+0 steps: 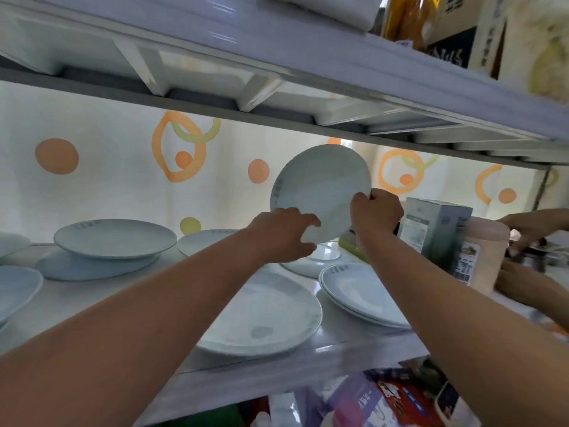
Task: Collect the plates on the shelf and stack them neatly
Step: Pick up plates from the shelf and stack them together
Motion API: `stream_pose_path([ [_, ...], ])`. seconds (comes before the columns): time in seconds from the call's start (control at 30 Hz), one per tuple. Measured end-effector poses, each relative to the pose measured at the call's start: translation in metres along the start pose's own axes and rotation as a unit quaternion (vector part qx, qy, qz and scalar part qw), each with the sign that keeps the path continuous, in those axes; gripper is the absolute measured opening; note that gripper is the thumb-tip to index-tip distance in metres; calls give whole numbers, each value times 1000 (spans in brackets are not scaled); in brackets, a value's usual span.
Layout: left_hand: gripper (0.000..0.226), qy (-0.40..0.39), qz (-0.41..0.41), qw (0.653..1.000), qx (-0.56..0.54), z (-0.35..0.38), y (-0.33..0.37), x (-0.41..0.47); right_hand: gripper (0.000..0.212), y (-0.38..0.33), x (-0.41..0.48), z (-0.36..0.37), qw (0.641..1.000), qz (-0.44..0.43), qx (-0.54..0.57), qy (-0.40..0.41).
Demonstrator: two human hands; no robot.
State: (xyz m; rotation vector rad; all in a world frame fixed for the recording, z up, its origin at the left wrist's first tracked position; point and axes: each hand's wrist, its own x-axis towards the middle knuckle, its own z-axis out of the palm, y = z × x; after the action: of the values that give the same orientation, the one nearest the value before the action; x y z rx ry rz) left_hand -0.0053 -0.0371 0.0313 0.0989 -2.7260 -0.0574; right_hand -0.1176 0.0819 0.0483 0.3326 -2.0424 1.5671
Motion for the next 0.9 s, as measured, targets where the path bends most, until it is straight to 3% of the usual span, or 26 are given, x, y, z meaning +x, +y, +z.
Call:
stream_pose_path([
  [0.13,52,-9,38,999,12,2,23,-4,15,9,-5,-29,984,158,80,-15],
  [0.27,43,9,74,997,37,3,46,-8,33,31,-6,-51,948,274,159,-23],
  [0.4,27,7,85,996,24,4,62,-10,56,52,-7,-71,936,308,161,-45],
  [0.53,28,-18,114,992,46,10,73,-13,47,64,-11,-86,933,321,134,-89],
  [0.73,27,-81,132,986,61,19,82,-16,47,73,-19,-92,949,279,32,-142],
  [0.9,31,-82,138,985,67,21,87,-14,45,85,-21,-96,953,234,-92,-170],
])
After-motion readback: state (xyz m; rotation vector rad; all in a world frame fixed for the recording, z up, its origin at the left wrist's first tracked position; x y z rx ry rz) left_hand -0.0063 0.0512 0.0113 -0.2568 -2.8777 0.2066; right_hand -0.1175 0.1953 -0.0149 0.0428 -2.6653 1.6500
